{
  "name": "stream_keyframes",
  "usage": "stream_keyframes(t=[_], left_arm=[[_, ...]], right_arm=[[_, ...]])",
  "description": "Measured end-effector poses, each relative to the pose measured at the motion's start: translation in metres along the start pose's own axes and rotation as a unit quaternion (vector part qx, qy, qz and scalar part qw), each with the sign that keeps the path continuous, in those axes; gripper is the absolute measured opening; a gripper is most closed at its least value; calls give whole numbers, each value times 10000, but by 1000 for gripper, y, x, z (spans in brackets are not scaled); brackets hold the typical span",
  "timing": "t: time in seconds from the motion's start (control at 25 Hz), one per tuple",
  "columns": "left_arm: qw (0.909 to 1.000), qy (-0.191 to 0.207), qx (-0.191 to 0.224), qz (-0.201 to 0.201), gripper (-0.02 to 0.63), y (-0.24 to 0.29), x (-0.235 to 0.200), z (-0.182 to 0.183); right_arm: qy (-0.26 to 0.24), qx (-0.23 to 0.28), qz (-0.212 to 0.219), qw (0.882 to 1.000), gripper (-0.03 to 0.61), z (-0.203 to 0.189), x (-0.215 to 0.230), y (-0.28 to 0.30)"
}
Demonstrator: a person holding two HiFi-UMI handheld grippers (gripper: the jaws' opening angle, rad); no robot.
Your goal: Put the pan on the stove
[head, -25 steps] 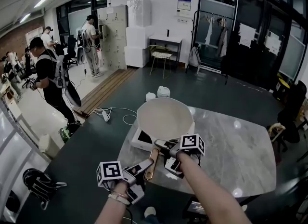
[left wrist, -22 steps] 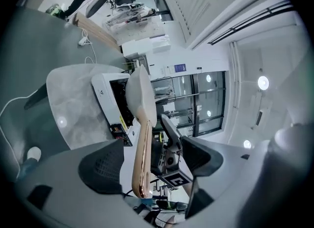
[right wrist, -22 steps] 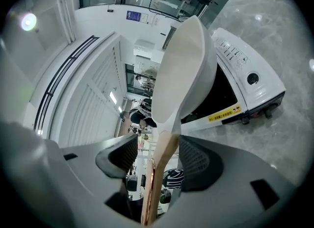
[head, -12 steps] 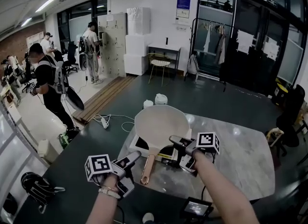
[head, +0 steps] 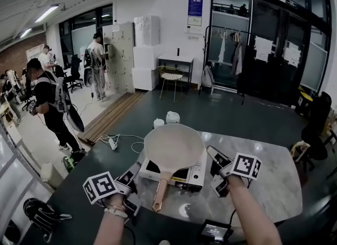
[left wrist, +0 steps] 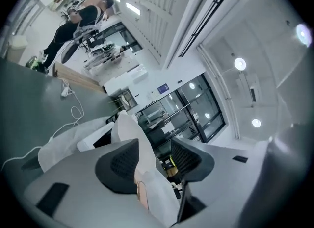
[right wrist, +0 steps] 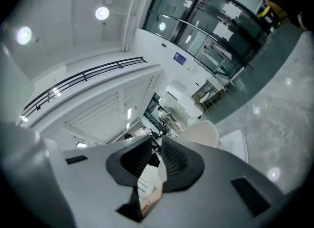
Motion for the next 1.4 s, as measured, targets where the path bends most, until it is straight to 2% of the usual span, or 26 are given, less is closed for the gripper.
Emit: stream_keyframes(t=[0.04, 0.12, 0.24, 0.32, 0.44, 0.56, 0.8, 0.92, 1.04, 1.2, 1.4], left_arm=[[9998, 177, 68, 1, 199, 1, 1, 2], [9982, 569, 193, 61, 119, 2, 4, 4], [9910, 1268, 387, 173, 31, 2, 10, 6], [9836, 1733, 439, 224, 11, 3, 14, 8], [9718, 2310, 398, 246, 11, 7, 21, 6], [9592, 2783, 466, 202, 11, 9, 31, 6], [9260, 3702, 716, 199, 11, 6, 46, 16], [9138, 3976, 811, 185, 11, 6, 53, 17], [9112, 3995, 994, 152, 11, 4, 56, 21], [9047, 4110, 1118, 132, 11, 3, 58, 24], [8972, 4267, 1130, 135, 11, 2, 59, 22]], right_arm=[[-315, 203, -61, 9993, 66, 4, -2, -5], [-1121, 576, -217, 9918, 52, 11, -9, -18], [-2267, 876, -475, 9689, 48, 15, -22, -35], [-2479, 1050, -526, 9616, 44, 16, -28, -43], [-2481, 1263, -588, 9587, 43, 19, -32, -51], [-2853, 1167, -692, 9488, 38, 19, -34, -51], [-3413, 1067, -750, 9309, 38, 12, -46, -46], [-3702, 1121, -725, 9193, 38, 13, -51, -46], [-3890, 1141, -714, 9114, 40, 14, -56, -48], [-3744, 1047, -774, 9181, 26, 13, -55, -52], [-4244, 765, -999, 8967, 25, 8, -56, -54]])
Point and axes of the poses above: the fingertips, and each gripper's own axes: y forward along the fingers, x to its right, z out of its top, the point moved 7 cm from there along -y, backward along the fingers, and after that the axes turned 4 degrees about -y, right-handed, at the moved point
